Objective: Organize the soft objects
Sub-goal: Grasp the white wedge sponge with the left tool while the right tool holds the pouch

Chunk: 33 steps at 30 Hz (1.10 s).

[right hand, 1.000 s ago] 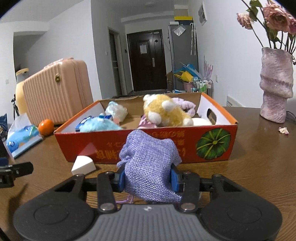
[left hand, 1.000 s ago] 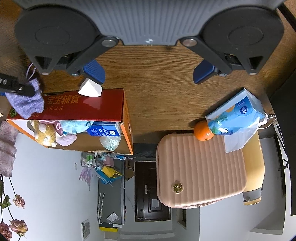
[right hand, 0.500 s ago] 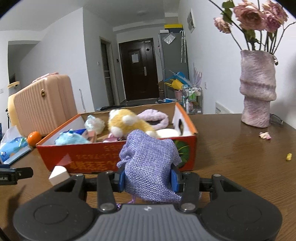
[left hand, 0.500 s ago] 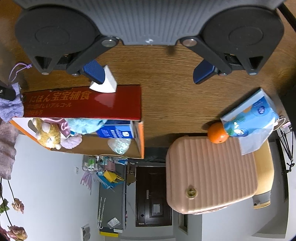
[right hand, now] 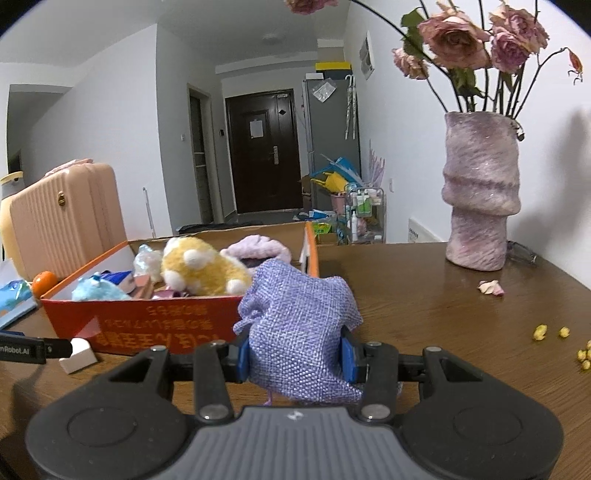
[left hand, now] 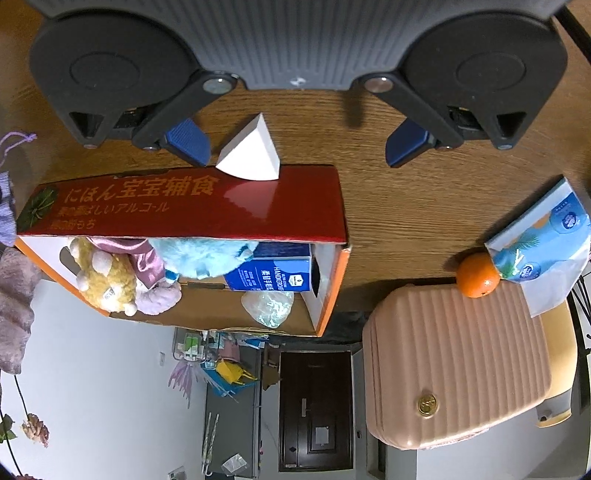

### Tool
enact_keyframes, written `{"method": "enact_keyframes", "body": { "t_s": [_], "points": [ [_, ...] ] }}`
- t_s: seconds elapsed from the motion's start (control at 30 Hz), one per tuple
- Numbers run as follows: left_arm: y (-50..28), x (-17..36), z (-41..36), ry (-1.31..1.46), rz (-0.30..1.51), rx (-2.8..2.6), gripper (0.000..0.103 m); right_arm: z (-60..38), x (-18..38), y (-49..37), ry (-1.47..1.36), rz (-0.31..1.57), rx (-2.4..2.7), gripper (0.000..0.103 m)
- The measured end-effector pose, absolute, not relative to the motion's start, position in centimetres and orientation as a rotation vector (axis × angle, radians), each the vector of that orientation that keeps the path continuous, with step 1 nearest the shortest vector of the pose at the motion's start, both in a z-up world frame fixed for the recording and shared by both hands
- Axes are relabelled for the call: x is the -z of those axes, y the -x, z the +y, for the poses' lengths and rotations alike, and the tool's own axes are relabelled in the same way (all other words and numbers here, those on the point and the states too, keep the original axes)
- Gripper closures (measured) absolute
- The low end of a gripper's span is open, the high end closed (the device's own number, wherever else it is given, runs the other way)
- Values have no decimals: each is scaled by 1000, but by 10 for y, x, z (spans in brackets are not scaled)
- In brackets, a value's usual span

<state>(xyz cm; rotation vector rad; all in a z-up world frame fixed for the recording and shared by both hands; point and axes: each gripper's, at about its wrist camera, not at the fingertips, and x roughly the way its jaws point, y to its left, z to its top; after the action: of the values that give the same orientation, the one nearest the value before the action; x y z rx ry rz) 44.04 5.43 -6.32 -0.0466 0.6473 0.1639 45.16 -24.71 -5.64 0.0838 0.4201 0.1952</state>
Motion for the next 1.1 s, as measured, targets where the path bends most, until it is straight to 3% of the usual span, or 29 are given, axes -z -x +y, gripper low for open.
{"method": "enact_keyframes", "body": {
  "t_s": [0.17,0.4,0.8,1.1],
  "points": [
    [-450,66,47,23,660,-157,4,-260,57,-456,-84,407,-176,58],
    [-459,72,35,-22,683,-136,21,-265,59,-457,-78,405,-175,58],
    [-468,78,36,8,725,-79,67,-260,59,-453,-72,384,-211,58],
    [-463,78,29,-23,711,-62,70,-254,59,-450,-57,368,-239,58]
  ]
}}
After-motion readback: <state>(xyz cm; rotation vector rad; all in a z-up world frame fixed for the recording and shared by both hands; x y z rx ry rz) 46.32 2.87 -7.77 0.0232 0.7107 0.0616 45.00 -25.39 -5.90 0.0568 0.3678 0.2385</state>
